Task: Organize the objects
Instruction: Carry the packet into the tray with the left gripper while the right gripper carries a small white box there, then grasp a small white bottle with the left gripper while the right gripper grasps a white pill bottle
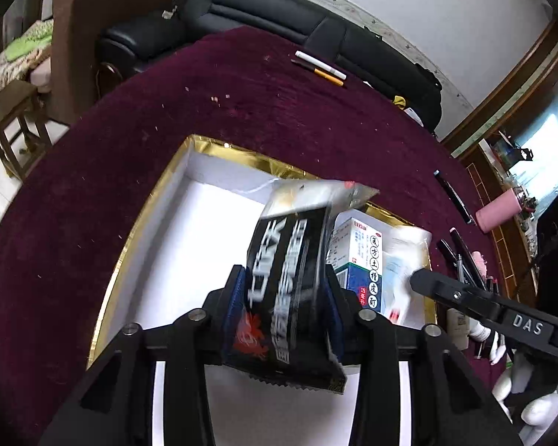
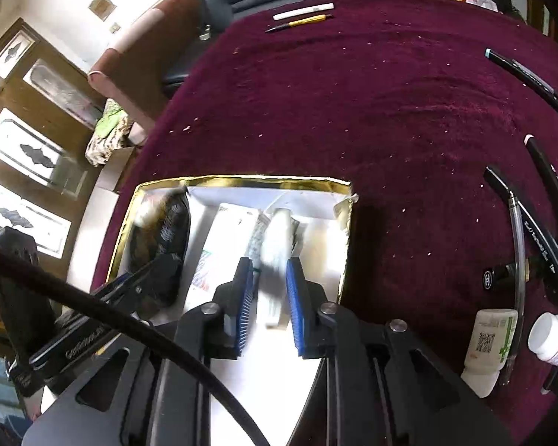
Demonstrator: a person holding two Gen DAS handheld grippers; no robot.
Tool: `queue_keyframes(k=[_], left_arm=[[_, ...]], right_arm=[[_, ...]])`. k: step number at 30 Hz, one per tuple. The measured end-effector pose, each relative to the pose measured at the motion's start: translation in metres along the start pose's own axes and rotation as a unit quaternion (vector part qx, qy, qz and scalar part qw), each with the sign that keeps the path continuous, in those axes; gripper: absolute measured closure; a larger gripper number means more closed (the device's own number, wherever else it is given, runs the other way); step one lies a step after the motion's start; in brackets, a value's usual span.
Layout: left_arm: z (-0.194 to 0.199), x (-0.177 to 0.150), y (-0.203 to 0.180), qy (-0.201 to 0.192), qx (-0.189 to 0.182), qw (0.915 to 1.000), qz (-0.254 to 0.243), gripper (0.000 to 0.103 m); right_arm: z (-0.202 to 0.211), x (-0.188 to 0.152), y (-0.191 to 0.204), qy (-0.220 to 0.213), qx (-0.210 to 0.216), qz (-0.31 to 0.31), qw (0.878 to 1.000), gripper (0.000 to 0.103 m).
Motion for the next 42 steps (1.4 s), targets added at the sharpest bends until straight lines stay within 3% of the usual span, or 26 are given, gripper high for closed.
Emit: queue_keyframes(k=[2, 8, 10, 13, 14, 15, 16, 17, 18, 19, 20, 21, 22, 23, 24, 25, 26, 29, 30, 35, 38, 42], left_arm=[[0.000, -0.001, -0.001, 0.001, -0.009, 1.0000, 0.001, 0.055], [0.020, -0.006, 0.000, -0.013, -0.020, 0.9996, 0.014, 0.054], [0.040, -0.011, -0.001, -0.039, -0.029, 0.9987, 0.012, 0.054], [0.084, -0.028, -0.012, -0.112, -0.047, 0.9925, -0.011, 0.054], [0.106, -0.038, -0.021, -0.152, -0.049, 0.9868, -0.030, 0.054], [0.121, -0.047, -0.029, -0.183, -0.043, 0.9811, -0.045, 0.054], [0.133, -0.054, -0.035, -0.210, -0.038, 0.9753, -0.056, 0.053], [0.148, -0.063, -0.044, -0.245, -0.030, 0.9666, -0.069, 0.051], [0.159, -0.071, -0.051, -0.274, -0.022, 0.9581, -0.079, 0.045], [0.170, -0.077, -0.058, -0.300, -0.013, 0.9496, -0.089, 0.039], [0.178, -0.084, -0.067, -0.325, -0.002, 0.9407, -0.097, 0.037], [0.184, -0.091, -0.074, -0.343, 0.006, 0.9336, -0.102, 0.037], [0.187, -0.095, -0.077, -0.346, 0.003, 0.9325, -0.104, 0.037], [0.186, -0.097, -0.082, -0.332, -0.014, 0.9374, -0.105, 0.037], [0.181, -0.098, -0.085, -0.304, -0.038, 0.9464, -0.102, 0.037], [0.174, -0.099, -0.087, -0.273, -0.062, 0.9552, -0.097, 0.037], [0.166, -0.102, -0.090, -0.241, -0.085, 0.9623, -0.093, 0.037], [0.152, -0.113, -0.101, -0.205, -0.108, 0.9680, -0.096, 0.037], [0.149, -0.117, -0.106, -0.197, -0.114, 0.9686, -0.100, 0.037], [0.123, -0.131, -0.140, -0.120, -0.164, 0.9714, -0.123, 0.037], [0.115, -0.134, -0.154, -0.085, -0.175, 0.9716, -0.135, 0.037], [0.094, -0.139, -0.167, -0.032, -0.178, 0.9726, -0.146, 0.037]], right_arm=[[0.006, 0.000, -0.006, -0.007, -0.003, -0.008, 1.000, 0.085], [0.057, -0.016, -0.011, -0.066, -0.016, 0.005, 0.998, 0.085], [0.088, -0.029, -0.012, -0.109, -0.030, 0.018, 0.993, 0.085], [0.150, -0.057, -0.003, -0.222, -0.092, 0.052, 0.969, 0.085], [0.175, -0.072, 0.002, -0.275, -0.122, 0.072, 0.951, 0.076], [0.194, -0.086, 0.006, -0.319, -0.145, 0.085, 0.933, 0.046], [0.210, -0.099, 0.007, -0.364, -0.167, 0.089, 0.912, 0.027], [0.226, -0.115, 0.006, -0.414, -0.184, 0.083, 0.887, 0.001], [0.235, -0.127, 0.003, -0.451, -0.190, 0.074, 0.869, 0.000], [0.240, -0.134, -0.001, -0.470, -0.194, 0.064, 0.859, 0.000], [0.241, -0.136, -0.008, -0.464, -0.198, 0.052, 0.862, 0.000], [0.237, -0.134, -0.015, -0.440, -0.196, 0.042, 0.876, 0.000], [0.235, -0.131, -0.023, -0.414, -0.189, 0.033, 0.890, 0.000], [0.236, -0.133, -0.029, -0.405, -0.184, 0.025, 0.895, 0.005], [0.241, -0.138, -0.033, -0.413, -0.190, 0.022, 0.891, 0.009], [0.249, -0.144, -0.034, -0.425, -0.201, 0.024, 0.882, 0.009], [0.259, -0.153, -0.033, -0.447, -0.221, 0.031, 0.866, 0.009], [0.272, -0.171, -0.032, -0.495, -0.250, 0.060, 0.830, 0.006], [0.273, -0.175, -0.036, -0.500, -0.241, 0.064, 0.829, 0.003], [0.260, -0.171, -0.085, -0.431, -0.202, 0.001, 0.880, 0.003], [0.260, -0.178, -0.131, -0.403, -0.209, -0.058, 0.889, 0.003], [0.247, -0.191, -0.205, -0.369, -0.216, -0.148, 0.892, 0.003]])
Point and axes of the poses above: each gripper's, at about its wrist camera, not at the fingertips, and z roughly against the way its jaws point, y to its left, x to its top, the point moved 2 cm from there along -z, roughly the way its jaws point, and after that the axes turned 7 degrees about z, right-handed, at the moved point
